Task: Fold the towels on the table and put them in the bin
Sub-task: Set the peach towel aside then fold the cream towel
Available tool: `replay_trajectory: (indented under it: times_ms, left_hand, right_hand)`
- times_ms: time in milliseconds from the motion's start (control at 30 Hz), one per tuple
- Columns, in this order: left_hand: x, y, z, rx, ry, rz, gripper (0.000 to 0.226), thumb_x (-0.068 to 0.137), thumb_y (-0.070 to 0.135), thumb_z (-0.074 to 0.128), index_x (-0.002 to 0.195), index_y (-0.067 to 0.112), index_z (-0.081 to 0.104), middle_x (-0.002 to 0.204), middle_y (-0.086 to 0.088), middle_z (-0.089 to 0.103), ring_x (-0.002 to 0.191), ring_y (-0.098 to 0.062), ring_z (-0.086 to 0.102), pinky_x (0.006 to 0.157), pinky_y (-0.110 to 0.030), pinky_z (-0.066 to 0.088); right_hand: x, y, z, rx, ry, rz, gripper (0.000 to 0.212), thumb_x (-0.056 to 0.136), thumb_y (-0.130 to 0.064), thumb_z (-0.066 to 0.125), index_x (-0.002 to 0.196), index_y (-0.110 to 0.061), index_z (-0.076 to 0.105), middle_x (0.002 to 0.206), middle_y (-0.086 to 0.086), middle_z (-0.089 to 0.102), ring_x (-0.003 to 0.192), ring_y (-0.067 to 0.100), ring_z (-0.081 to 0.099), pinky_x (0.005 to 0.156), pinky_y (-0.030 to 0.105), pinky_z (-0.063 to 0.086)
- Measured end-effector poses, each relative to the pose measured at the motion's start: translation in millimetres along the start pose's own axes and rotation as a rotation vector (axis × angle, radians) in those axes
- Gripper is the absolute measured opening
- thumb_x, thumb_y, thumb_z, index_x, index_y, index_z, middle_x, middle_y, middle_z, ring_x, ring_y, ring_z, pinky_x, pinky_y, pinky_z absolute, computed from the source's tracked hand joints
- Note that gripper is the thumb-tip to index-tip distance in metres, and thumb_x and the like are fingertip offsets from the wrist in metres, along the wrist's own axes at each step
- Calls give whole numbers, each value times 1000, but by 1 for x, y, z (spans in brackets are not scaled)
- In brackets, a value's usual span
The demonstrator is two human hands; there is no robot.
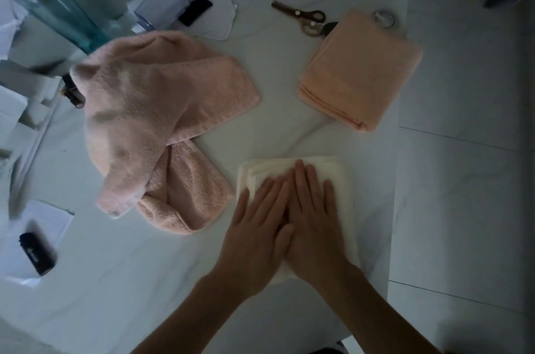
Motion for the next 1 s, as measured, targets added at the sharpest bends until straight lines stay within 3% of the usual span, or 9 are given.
replay_trajectory:
  times_ms: [67, 167, 367, 467, 533, 600, 667, 833, 1000]
  left_hand:
    - [-9, -19, 4, 98, -31, -15, 60, 105, 43, 13, 157, 13, 24, 166, -1, 17, 154, -17, 13, 118, -56, 23]
    - [-7, -33, 4, 137, -26, -31, 60, 105, 41, 17, 158, 13, 22, 167, -1, 15, 154, -16, 13, 117, -58, 25]
    - [0, -38, 7, -119, 47, -133, 61, 104, 33, 28, 158, 8, 13, 167, -9, -1, 155, -26, -4, 124, -46, 7]
    - [1, -39, 2, -236, 42, -215, 62, 106, 22, 39, 157, 8, 7, 165, -10, -11, 153, -30, -13, 126, -42, 0]
    - [-1, -38, -3, -291, 69, -239, 67, 105, 17, 45, 157, 15, 4, 166, -7, -13, 154, -24, -9, 125, -33, 2]
    - [-8, -46, -7, -390, 119, -359, 74, 100, 20, 55, 160, 19, 11, 168, -7, 2, 151, -17, 13, 119, -27, 15]
    - [-22, -61, -6, -535, 159, -579, 76, 92, 26, 67, 156, 17, 27, 156, -9, 30, 133, -18, 41, 113, -34, 33]
    - [-67, -71, 18, -1021, 82, -1038, 85, 65, 53, 81, 131, 6, 53, 121, -15, 65, 107, -34, 66, 93, -55, 55]
    - [-85, -41, 30, -1473, 26, -1100, 43, 88, 46, 67, 112, 10, 71, 103, -9, 78, 91, -22, 76, 65, -31, 61]
  right_hand:
    - [-4, 7, -3, 75, 67, 21, 69, 96, -35, 30, 155, -1, 23, 164, 20, 15, 152, 34, 14, 120, 56, 22]
    - [-4, 48, -2, 182, 78, 176, 69, 99, -37, 21, 158, -5, 5, 166, 15, -1, 154, 30, 2, 123, 54, 11]
    - [-8, 68, 4, 541, 96, 242, 70, 104, -33, 32, 158, -15, -8, 168, 4, -6, 154, 22, 6, 123, 37, 16]
    - [-17, 80, 9, 797, 87, 370, 64, 105, -30, 33, 159, -19, 1, 167, 0, 9, 152, 18, 16, 118, 28, 16]
    - [-31, 89, 7, 898, 114, 470, 56, 104, -30, 38, 156, -19, 23, 157, 1, 37, 141, 20, 38, 111, 30, 32]
    - [-48, 97, 12, 1000, 125, 573, 43, 100, -35, 44, 141, -22, 48, 130, -2, 58, 112, 15, 58, 84, 21, 46]
    - [-67, 99, 21, 1134, 42, 714, 33, 96, -46, 50, 123, -26, 58, 114, -5, 65, 91, 6, 59, 67, 23, 45]
    - [-90, 91, 34, 1458, -259, 843, 48, 91, -59, 56, 118, -20, 62, 110, 4, 69, 102, 23, 65, 93, 39, 52]
    - [-85, 96, 6, 1527, -296, 715, 35, 91, -46, 62, 112, -19, 71, 111, 5, 75, 106, 24, 68, 100, 41, 51]
Point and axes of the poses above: each hand's wrist, its own x-axis towards the middle knuckle, its own z-axis out of the palm, y = z × x, the point moved 8 cm from there along x, towards the middle knuckle
